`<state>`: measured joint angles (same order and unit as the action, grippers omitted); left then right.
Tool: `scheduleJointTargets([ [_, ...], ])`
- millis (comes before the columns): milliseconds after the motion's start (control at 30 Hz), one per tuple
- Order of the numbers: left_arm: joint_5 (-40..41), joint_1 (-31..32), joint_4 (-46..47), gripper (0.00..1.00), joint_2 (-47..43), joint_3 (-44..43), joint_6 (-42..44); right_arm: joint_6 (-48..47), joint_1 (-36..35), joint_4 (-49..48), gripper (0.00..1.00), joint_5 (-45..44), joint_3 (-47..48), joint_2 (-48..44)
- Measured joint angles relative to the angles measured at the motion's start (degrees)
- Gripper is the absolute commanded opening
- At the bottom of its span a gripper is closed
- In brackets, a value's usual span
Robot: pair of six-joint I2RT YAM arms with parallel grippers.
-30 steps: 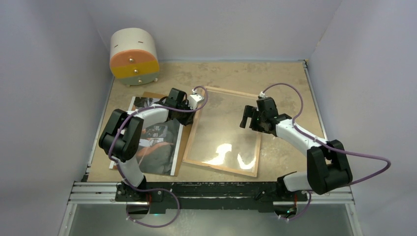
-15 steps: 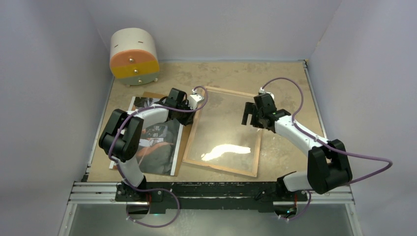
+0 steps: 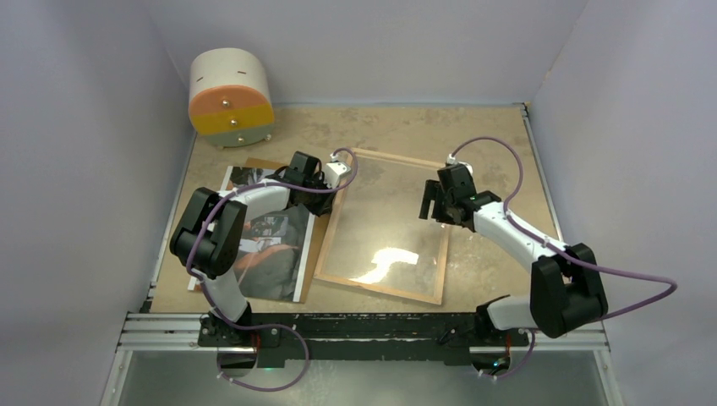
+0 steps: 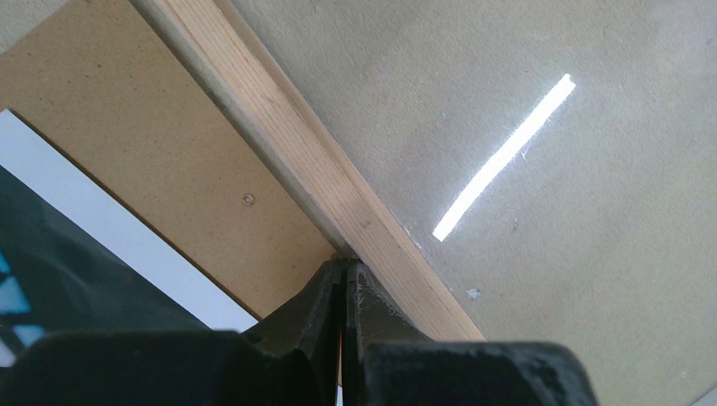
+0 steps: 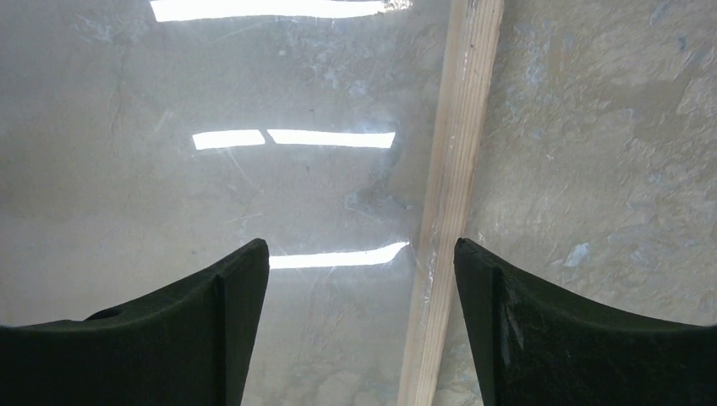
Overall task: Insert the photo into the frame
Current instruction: Place the photo frame item in the photo frame.
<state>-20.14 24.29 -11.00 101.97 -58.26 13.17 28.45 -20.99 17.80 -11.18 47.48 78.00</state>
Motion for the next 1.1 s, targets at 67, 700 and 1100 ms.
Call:
scheduleJointTargets([
  [67,-0.02,0.02,0.00,0.00,0.00,0.00,0.00,0.17,0.00,-0.09,0.78,0.26,-0.76,-0.09],
  [700,0.02,0.07,0.00,0.00,0.00,0.00,0.13,2.45,0.07,-2.49,0.59,3.32,-6.12,-0.07],
  [1100,0.00,0.07,0.00,0.00,0.02,0.00,0.13,2.47,0.15,-3.89,0.56,3.43,-6.40,0.11],
])
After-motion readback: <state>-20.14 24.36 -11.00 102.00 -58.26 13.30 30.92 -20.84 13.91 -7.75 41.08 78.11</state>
